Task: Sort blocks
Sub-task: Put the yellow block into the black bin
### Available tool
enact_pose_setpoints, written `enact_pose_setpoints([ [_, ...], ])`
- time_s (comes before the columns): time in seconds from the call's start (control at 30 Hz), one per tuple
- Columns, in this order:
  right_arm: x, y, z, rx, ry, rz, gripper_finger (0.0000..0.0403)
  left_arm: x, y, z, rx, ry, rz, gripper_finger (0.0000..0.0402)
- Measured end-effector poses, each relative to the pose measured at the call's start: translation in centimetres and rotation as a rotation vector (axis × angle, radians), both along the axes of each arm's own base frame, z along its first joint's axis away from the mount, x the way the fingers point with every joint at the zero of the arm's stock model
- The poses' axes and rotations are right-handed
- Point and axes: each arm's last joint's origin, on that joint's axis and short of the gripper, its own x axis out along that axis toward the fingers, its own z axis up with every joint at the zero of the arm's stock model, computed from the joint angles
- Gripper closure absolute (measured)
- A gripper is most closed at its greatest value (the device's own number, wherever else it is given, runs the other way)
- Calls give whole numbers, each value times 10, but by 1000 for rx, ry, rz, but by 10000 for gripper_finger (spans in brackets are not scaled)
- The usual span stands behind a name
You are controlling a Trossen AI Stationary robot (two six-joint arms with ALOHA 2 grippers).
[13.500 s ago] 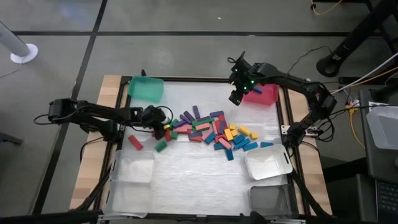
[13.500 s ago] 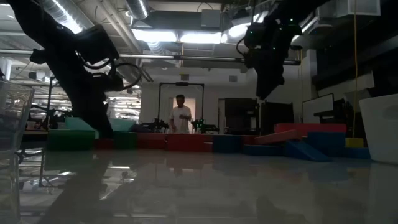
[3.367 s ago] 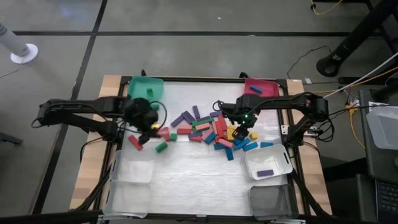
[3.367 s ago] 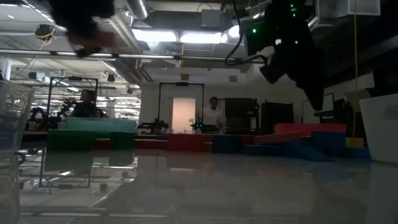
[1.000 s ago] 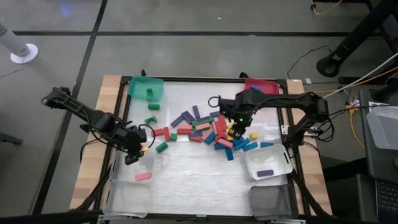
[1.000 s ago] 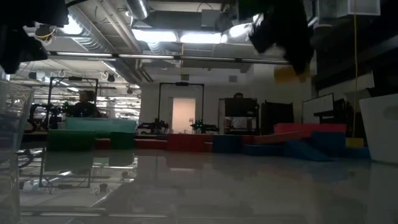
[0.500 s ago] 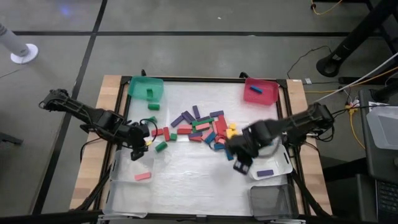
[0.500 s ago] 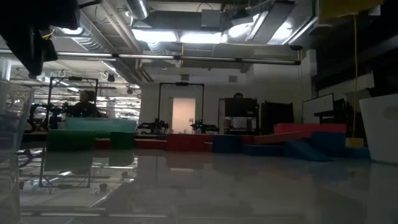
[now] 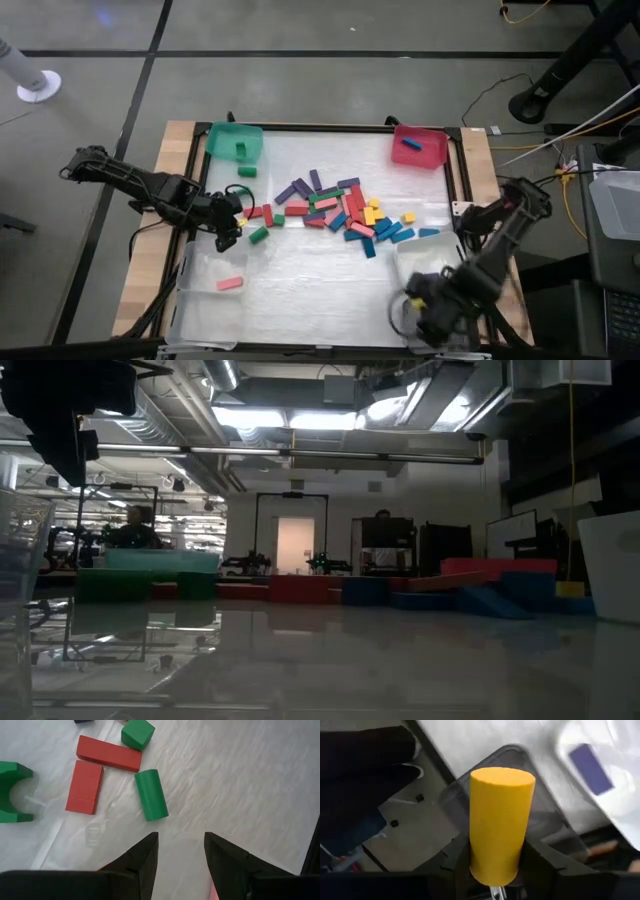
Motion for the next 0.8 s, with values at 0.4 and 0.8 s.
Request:
enact_pose_setpoints([
  [0.4, -41, 49, -33, 75, -138, 169, 251, -1, 0, -1, -24, 14, 51, 254],
  [0.8, -50, 42, -78, -9, -50, 141, 185, -1, 0, 0, -78, 19, 166, 254],
])
